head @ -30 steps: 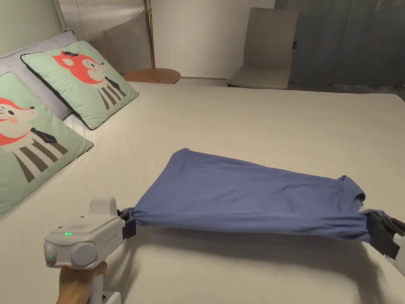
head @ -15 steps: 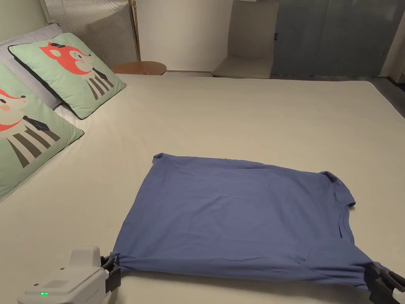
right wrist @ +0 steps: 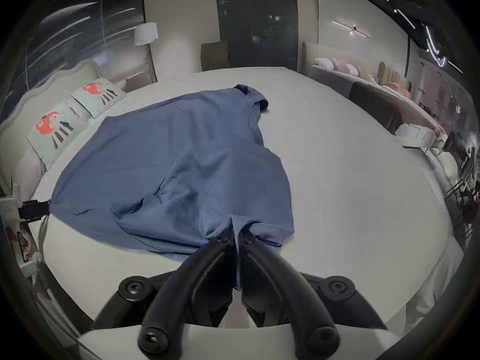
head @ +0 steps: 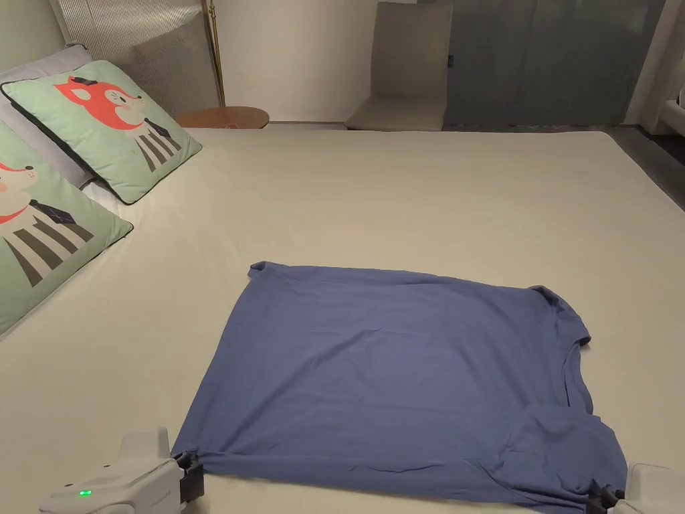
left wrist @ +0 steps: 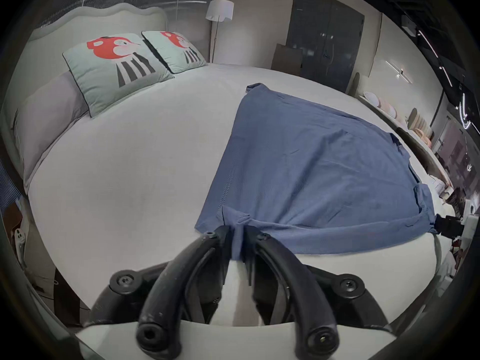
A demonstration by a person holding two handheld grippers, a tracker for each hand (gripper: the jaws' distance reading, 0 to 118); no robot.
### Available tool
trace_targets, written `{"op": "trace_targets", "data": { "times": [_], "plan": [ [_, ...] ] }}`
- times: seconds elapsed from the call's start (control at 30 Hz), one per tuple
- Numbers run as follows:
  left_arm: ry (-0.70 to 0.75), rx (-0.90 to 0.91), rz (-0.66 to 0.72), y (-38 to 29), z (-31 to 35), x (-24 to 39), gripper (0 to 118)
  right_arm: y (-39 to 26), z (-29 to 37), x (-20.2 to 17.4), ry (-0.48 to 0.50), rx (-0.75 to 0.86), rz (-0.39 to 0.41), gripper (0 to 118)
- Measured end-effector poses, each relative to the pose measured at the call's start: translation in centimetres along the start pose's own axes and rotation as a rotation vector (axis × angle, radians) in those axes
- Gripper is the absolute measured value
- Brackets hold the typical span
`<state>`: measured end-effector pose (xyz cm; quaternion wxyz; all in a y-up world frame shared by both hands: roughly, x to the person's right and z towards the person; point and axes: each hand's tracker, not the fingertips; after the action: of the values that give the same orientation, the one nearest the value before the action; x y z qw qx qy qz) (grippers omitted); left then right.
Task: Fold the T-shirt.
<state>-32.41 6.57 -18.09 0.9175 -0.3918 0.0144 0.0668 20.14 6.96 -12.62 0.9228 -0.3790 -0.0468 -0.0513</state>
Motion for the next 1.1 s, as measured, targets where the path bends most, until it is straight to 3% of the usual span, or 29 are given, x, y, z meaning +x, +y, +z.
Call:
{"op": "trace_targets", "data": {
  "times": [0.03, 0.07, 0.13, 0.17, 0.2, 0.23, 0.27, 0.57, 0.67, 0.7, 0.77, 0.8, 0.83, 0.87, 1.1],
  "plan": [
    [0.010, -0.008, 0.004, 0.3, 0.3, 0.3, 58, 0.6, 0.5, -0.4, -0.004, 0.002, 0.000, 12],
    [0.015, -0.010, 0.005, 0.6, 0.6, 0.6, 58, 1.3, 1.2, -0.8, -0.006, 0.008, 0.001, 16],
    [0.001, 0.025, 0.008, 1.6, 1.3, 1.2, 82, 2.8, 2.5, -1.6, -0.014, 0.065, 0.001, 31],
    [-0.013, 0.070, 0.012, 2.2, 1.8, 1.6, 102, 3.6, 3.0, -2.0, -0.016, 0.102, 0.001, 53],
    [-0.021, 0.130, 0.015, 3.1, 2.6, 2.2, 112, 4.6, 3.5, -2.3, -0.019, 0.142, 0.006, 76],
    [-0.027, 0.173, 0.017, 4.1, 3.2, 2.7, 109, 5.7, 4.2, -2.8, -0.028, 0.184, 0.014, 100],
    [-0.043, 0.204, 0.014, 5.1, 3.7, 3.3, 109, 6.6, 5.0, -3.3, -0.029, 0.241, 0.016, 107],
    [-0.050, 0.627, -0.092, 10.3, 10.0, 9.8, 109, 12.7, 11.3, -7.2, -0.071, 0.624, 0.078, 106],
    [-0.020, 0.701, -0.147, 10.4, 10.8, 11.2, 102, 12.9, 11.8, -8.0, -0.105, 0.686, 0.091, 101],
    [-0.015, 0.718, -0.158, 10.2, 11.0, 11.6, 92, 12.8, 11.9, -8.3, -0.109, 0.700, 0.096, 94],
    [-0.029, 0.721, -0.161, 10.1, 11.1, 11.8, 37, 12.7, 12.0, -8.5, -0.110, 0.710, 0.099, 59],
    [-0.042, 0.719, -0.149, 10.2, 11.2, 11.9, 5, 12.7, 12.0, -8.5, -0.113, 0.714, 0.101, 36],
    [-0.057, 0.717, -0.131, 10.2, 11.1, 12.0, 0, 12.6, 11.9, -8.6, -0.116, 0.714, 0.099, 6],
    [-0.073, 0.724, -0.120, 9.9, 11.0, 12.0, 0, 12.6, 11.8, -8.6, -0.117, 0.712, 0.100, 1],
    [-0.080, 0.665, -0.129, 9.7, 9.3, 11.0, 0, 12.4, 11.5, -8.6, -0.102, 0.698, 0.102, 1]
  ]
}}
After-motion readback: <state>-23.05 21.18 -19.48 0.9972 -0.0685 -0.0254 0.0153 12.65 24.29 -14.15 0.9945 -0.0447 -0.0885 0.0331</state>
